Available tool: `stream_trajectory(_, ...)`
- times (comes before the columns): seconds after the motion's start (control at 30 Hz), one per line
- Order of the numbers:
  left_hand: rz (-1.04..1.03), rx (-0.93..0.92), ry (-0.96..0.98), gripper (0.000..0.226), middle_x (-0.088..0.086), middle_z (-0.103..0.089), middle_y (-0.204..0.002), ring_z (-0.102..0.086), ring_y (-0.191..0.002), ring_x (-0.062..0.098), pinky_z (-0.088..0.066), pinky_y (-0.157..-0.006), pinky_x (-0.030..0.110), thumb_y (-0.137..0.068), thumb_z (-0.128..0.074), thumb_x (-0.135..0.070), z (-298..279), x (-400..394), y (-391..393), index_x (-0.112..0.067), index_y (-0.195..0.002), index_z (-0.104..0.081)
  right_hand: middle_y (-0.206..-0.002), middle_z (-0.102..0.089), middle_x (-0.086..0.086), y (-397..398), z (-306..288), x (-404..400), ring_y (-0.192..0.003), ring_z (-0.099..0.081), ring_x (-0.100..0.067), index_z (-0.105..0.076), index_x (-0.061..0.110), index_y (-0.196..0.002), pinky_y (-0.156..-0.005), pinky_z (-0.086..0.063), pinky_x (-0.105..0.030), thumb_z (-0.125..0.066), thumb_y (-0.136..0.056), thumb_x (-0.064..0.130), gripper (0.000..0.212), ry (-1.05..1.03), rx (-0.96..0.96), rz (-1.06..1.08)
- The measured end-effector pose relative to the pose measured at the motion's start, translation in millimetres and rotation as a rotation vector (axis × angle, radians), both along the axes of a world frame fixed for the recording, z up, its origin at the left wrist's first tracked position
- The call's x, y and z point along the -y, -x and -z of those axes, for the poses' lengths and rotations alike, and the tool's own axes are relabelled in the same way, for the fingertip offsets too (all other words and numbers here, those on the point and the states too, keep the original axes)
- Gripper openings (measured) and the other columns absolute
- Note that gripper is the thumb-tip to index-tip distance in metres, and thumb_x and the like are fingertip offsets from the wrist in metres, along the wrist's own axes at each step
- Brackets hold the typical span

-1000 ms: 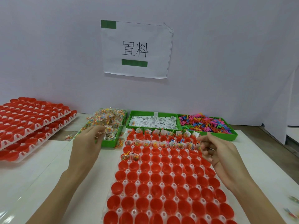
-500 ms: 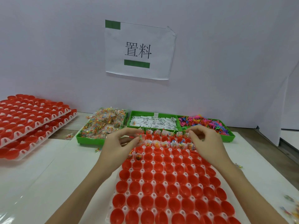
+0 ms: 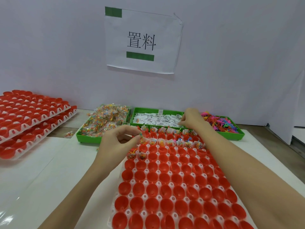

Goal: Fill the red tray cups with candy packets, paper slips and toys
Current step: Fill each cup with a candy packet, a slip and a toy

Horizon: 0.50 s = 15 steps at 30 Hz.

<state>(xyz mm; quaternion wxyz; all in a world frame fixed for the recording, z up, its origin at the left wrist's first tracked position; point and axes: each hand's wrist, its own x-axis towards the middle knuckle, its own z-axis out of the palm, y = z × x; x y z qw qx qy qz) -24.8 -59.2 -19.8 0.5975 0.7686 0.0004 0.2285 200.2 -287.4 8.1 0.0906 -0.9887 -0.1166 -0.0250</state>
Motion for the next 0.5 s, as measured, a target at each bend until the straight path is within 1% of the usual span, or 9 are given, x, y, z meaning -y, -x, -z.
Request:
stream_trajectory(0.1,-0.003,0.008,-0.008,0.014,0.000,-0.078,-0.080,-0.075,-0.070,0.016,-0.056,-0.065,0.015,-0.089,-0.077,-0.003,0,-1,0,-0.017,-0.092,-0.078,-0.099,-0.075,-0.010,-8,0,-4,-0.090,-0.069,-0.025,-0.075,0.002,-0.103,-0.081,-0.058,-0.036,-0.079,-0.085,0.044,0.046,0.103,-0.053,0.032)
stream_trajectory(0.17,-0.003,0.014,-0.011,0.013,0.001,-0.077,-0.079,-0.074,-0.068,0.017,-0.055,-0.064,0.015,-0.089,-0.077,-0.003,-1,-1,-1,-0.016,-0.092,-0.078,-0.102,-0.074,-0.009,-12,-2,-6,-0.094,-0.068,-0.025,-0.073,0.004,-0.110,-0.082,-0.056,-0.033,-0.079,-0.083,0.050,0.053,0.159,-0.066,0.043)
stream_trajectory(0.2,-0.002,0.017,-0.015,0.013,0.001,-0.077,-0.078,-0.074,-0.067,0.018,-0.055,-0.063,0.015,-0.089,-0.077,-0.003,-2,-1,-1,-0.015,-0.092,-0.078,-0.102,-0.074,-0.008,-13,-2,-7,-0.092,-0.067,-0.024,-0.072,0.004,-0.111,-0.081,-0.055,-0.033,-0.080,-0.082,0.050,0.055,0.166,-0.072,0.048)
stream_trajectory(0.3,0.003,0.014,-0.017,0.013,0.000,-0.077,-0.079,-0.074,-0.067,0.019,-0.056,-0.063,0.017,-0.089,-0.078,-0.004,-2,-1,0,-0.017,-0.092,-0.079,-0.101,-0.074,-0.010,-15,1,-9,-0.088,-0.064,-0.025,-0.072,0.003,-0.109,-0.077,-0.052,-0.033,-0.081,-0.082,0.048,0.054,0.157,-0.075,0.047)
stream_trajectory(0.37,0.000,0.006,-0.028,0.013,-0.002,-0.077,-0.081,-0.074,-0.067,0.018,-0.057,-0.064,0.018,-0.089,-0.078,-0.006,-1,-1,-1,-0.018,-0.091,-0.079,-0.105,-0.074,-0.010,-17,2,-10,-0.091,-0.065,-0.025,-0.072,0.002,-0.108,-0.076,-0.051,-0.032,-0.081,-0.082,0.046,0.052,0.158,-0.078,0.042)
stream_trajectory(0.43,-0.001,-0.004,-0.034,0.012,-0.002,-0.077,-0.080,-0.074,-0.066,0.017,-0.056,-0.063,0.017,-0.088,-0.078,-0.006,0,-2,-1,-0.018,-0.090,-0.079,-0.108,-0.074,-0.010,-17,2,-10,-0.099,-0.068,-0.026,-0.072,0.003,-0.109,-0.082,-0.054,-0.033,-0.081,-0.084,0.043,0.048,0.152,-0.076,0.024)
stream_trajectory(0.47,0.000,-0.007,-0.037,0.012,-0.001,-0.077,-0.079,-0.074,-0.065,0.016,-0.056,-0.063,0.017,-0.088,-0.079,-0.006,0,-1,-1,-0.017,-0.090,-0.079,-0.107,-0.073,-0.010,-15,1,-11,-0.099,-0.069,-0.027,-0.072,0.003,-0.108,-0.084,-0.055,-0.034,-0.081,-0.085,0.040,0.045,0.145,-0.079,0.012)
stream_trajectory(0.5,0.000,-0.008,-0.045,0.011,-0.001,-0.077,-0.079,-0.074,-0.065,0.016,-0.056,-0.063,0.018,-0.088,-0.079,-0.006,0,-1,-1,-0.017,-0.090,-0.079,-0.101,-0.073,-0.010,-13,0,-11,-0.094,-0.068,-0.026,-0.072,0.002,-0.104,-0.080,-0.056,-0.033,-0.080,-0.086,0.036,0.039,0.133,-0.078,0.003)
